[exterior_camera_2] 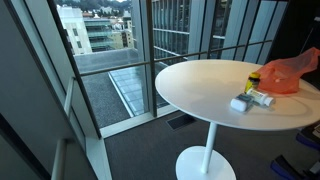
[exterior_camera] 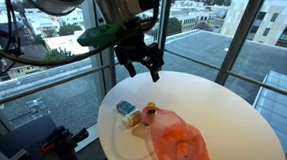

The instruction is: Remove the white bottle from the orange plastic bag

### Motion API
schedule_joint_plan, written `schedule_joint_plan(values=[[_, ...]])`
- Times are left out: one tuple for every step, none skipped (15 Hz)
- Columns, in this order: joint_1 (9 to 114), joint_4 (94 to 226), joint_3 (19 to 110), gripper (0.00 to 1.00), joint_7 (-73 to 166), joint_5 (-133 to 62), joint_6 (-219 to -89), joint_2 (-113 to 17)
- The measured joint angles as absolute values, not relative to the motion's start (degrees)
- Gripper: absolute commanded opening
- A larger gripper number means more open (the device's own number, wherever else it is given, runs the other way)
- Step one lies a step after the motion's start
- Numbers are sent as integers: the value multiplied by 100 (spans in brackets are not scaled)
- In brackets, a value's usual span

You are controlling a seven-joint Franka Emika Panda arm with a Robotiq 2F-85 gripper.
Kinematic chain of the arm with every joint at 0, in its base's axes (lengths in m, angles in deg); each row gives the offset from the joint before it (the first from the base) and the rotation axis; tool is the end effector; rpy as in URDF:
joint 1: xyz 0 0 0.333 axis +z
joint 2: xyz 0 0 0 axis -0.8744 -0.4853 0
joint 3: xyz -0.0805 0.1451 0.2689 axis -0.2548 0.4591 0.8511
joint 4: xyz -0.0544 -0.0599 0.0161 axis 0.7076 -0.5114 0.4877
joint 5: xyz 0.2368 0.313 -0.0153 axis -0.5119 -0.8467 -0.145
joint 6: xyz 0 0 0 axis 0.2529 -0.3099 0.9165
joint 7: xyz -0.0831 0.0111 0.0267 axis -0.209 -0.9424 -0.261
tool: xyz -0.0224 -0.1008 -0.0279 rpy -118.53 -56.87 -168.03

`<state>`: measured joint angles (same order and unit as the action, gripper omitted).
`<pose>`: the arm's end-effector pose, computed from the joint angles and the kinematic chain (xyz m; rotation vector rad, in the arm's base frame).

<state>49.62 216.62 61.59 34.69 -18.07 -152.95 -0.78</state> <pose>0.3785 -0.1301 0.4573 2.8465 0.0416 0.3063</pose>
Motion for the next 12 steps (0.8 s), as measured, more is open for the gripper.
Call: schedule_joint_plan(values=[[4902,21663,6134,100,3504,-1801,-15511,-226],[4845,21662,6103,100,3523,-1801,-15728,-389],[4793,21662,6068,100,3538,-1801,-15939,-561],[4749,21658,6020,100,3548,-1801,-16147,-754],[4715,21648,5963,100,3549,-1808,-16328,-952],[4691,21625,5895,100,3550,-1820,-16498,-1161],[4670,21594,5828,100,3550,-1851,-16647,-1363],[4659,21553,5757,100,3550,-1894,-16778,-1564],[4653,21506,5694,100,3548,-1945,-16895,-1742],[4652,21444,5632,100,3533,-2039,-16995,-1923],[4654,21384,5580,100,3489,-2178,-17083,-2093],[4656,21314,5543,100,3445,-2344,-17137,-2249]])
